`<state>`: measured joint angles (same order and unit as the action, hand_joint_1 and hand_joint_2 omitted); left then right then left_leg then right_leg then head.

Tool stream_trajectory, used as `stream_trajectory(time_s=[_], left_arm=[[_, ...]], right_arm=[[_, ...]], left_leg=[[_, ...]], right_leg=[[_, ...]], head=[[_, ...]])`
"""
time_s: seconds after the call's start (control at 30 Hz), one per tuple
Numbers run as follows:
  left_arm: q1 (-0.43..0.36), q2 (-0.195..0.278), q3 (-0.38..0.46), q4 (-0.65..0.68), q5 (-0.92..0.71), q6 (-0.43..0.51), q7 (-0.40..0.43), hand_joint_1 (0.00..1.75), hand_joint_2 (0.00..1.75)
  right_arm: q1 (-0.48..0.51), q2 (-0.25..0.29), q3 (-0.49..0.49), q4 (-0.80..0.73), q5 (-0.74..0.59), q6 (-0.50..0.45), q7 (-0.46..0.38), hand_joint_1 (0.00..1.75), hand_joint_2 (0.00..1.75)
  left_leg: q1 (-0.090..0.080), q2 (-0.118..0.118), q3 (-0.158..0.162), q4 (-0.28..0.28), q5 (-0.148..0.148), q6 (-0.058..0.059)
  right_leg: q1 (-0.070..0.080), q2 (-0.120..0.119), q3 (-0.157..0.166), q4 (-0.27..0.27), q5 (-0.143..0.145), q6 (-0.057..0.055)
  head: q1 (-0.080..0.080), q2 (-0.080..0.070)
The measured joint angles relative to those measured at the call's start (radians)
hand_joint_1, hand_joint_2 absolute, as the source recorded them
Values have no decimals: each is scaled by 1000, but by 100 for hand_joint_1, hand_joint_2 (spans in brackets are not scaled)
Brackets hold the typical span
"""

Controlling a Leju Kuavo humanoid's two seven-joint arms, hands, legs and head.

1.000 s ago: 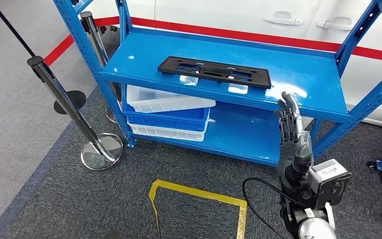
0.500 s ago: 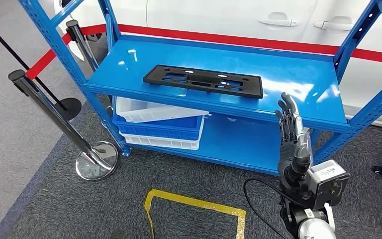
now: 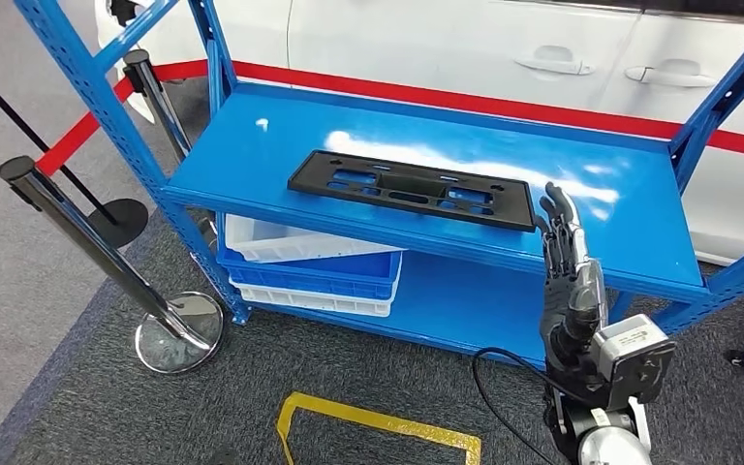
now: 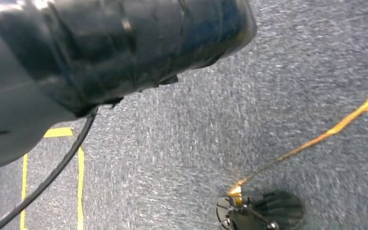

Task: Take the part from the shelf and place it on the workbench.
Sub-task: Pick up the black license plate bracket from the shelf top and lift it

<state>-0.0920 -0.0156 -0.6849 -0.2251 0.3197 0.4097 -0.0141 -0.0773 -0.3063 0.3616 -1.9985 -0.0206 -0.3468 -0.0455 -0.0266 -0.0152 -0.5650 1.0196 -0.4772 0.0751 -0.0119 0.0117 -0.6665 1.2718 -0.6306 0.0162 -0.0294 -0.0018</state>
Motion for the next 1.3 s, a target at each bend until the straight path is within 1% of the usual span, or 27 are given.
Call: stream_trajectory(time_s=[0.03,0.07,0.1,0.13,0.17,0.23,0.27,0.3,0.33,0.4,0.43,0.47,0.5,0.57,0.6,0.63,0.7,0.77,0.83,0.9,0.93,1.1,1.13,1.2,1.23,1.27,1.3], left_arm=[[1,-1,0,0,0,0,0,0,0],[1,-2,-1,0,0,0,0,0,0],[0,-2,-2,0,0,0,0,0,0],[-2,-3,-3,0,0,0,0,0,0],[-4,-2,-5,1,-1,-1,0,0,0],[-6,-2,-8,1,-4,-1,1,0,0],[-7,-2,-10,1,-6,-1,1,0,0],[-8,-2,-13,1,-9,-1,1,0,0],[-8,-2,-16,0,-12,-1,1,0,0],[-9,-4,-21,0,-19,-1,1,0,0],[-9,-4,-24,0,-22,-1,1,0,0],[-8,-4,-26,0,-25,-2,1,0,0],[-8,-5,-30,1,-29,-4,1,0,0],[-7,-5,-37,1,-33,-4,1,0,0],[-8,-4,-41,1,-35,-4,0,0,0],[-10,-4,-44,1,-35,-4,0,0,0],[-10,-4,-48,0,-35,-3,-1,0,0],[-9,-5,-50,0,-33,-3,-2,0,0],[-10,-7,-53,0,-33,-4,-3,0,0],[-12,-8,-57,1,-33,-4,-3,0,0],[-12,-8,-58,1,-34,-5,-3,0,0],[-13,-8,-59,1,-34,-5,-3,0,0],[-13,-7,-60,1,-34,-5,-3,0,0],[-13,-7,-63,1,-34,-5,-3,0,0],[-13,-8,-66,1,-34,-7,-3,0,0],[-12,-8,-69,1,-36,-10,1,0,0],[-12,-9,-71,1,-40,-13,5,0,0]], right_arm=[[0,0,0,0,0,0,0,0,0],[0,0,0,0,0,0,0,0,0],[1,0,0,1,0,0,0,0,0],[1,0,1,2,1,1,1,0,0],[2,0,1,2,4,2,1,0,0],[0,0,3,2,13,6,1,0,0],[-2,0,5,1,18,9,1,0,0],[-5,0,7,1,23,12,1,0,0],[-7,0,11,1,26,17,1,0,0],[-16,0,22,1,36,30,3,0,0],[-19,0,30,2,44,37,5,0,0],[-22,0,38,4,52,42,8,0,0],[-25,0,46,6,59,46,10,0,0],[-31,1,63,11,70,53,12,0,0],[-35,1,71,13,73,55,13,0,0],[-39,1,79,16,75,58,14,0,0],[-43,2,92,21,76,61,15,0,0],[-44,2,102,27,76,62,16,0,0],[-48,2,108,31,77,61,16,0,0],[-52,2,113,34,77,61,16,0,0],[-54,2,115,34,77,61,16,0,0],[-54,2,116,35,77,61,16,0,0],[-54,2,117,35,77,61,16,0,0],[-53,2,121,41,77,61,17,0,0],[-53,2,124,46,81,61,17,0,0],[-56,2,130,52,112,64,24,0,44],[-61,2,137,57,156,68,34,0,87]], left_leg=[[1,0,16,2,-14,-2],[1,-1,30,6,-28,-6],[1,-2,38,10,-40,-11],[0,-3,41,13,-50,-17],[0,-4,41,16,-57,-22],[0,-4,38,22,-61,-30],[1,-2,32,39,-60,-35],[3,-1,15,73,-61,-41],[7,1,-15,124,-70,-50],[16,3,-95,238,-109,-65],[21,3,-129,274,-126,-69],[24,4,-150,281,-127,-72],[26,4,-154,256,-104,-72],[27,4,-124,132,-4,-67],[23,5,-109,76,26,-62],[20,4,-97,38,42,-57],[14,3,-92,23,41,-46],[17,4,-81,9,61,-38],[20,6,-67,-9,65,-32],[19,6,-61,-15,64,-27],[18,7,-61,-14,63,-26],[17,7,-61,-14,63,-25],[17,7,-61,-14,62,-24],[14,7,-61,-11,59,-20],[11,6,-61,-3,52,-22],[9,4,-61,5,46,-26],[7,3,-62,14,40,-33]], right_leg=[[-1,-1,3,-51,45,1],[-3,-2,6,-106,103,1],[-2,-2,9,-152,147,-3],[-1,-2,11,-181,182,-9],[2,-1,10,-193,193,-16],[1,1,19,-199,192,-29],[0,0,27,-203,189,-34],[-2,-1,38,-208,186,-39],[-3,-3,48,-213,182,-43],[-2,-4,63,-218,172,-48],[-2,-3,70,-219,166,-48],[-2,-2,78,-219,160,-47],[-2,-1,88,-219,153,-46],[-2,0,107,-220,139,-42],[-2,0,114,-221,134,-39],[-2,1,117,-222,130,-35],[-2,2,119,-225,125,-24],[0,1,123,-227,117,-13],[2,-4,106,-183,86,-7],[3,-6,71,-113,49,-6],[3,-6,60,-92,38,-6],[3,-6,50,-73,31,-6],[3,-6,42,-59,26,-6],[3,-6,3,2,15,-7],[4,-6,11,-37,45,-11],[6,-6,24,-82,80,-16],[6,-5,49,-149,118,-23]], head=[[0,0],[1,0],[0,0],[-1,0],[-2,0],[-3,0],[-3,0],[-4,0],[-4,0],[-4,0],[-4,0],[-5,0],[-5,0],[-5,0],[-5,0],[-4,0],[-4,0],[-3,0],[-1,0],[1,0],[2,0],[1,0],[1,0],[1,0],[1,0],[0,0],[0,0]])
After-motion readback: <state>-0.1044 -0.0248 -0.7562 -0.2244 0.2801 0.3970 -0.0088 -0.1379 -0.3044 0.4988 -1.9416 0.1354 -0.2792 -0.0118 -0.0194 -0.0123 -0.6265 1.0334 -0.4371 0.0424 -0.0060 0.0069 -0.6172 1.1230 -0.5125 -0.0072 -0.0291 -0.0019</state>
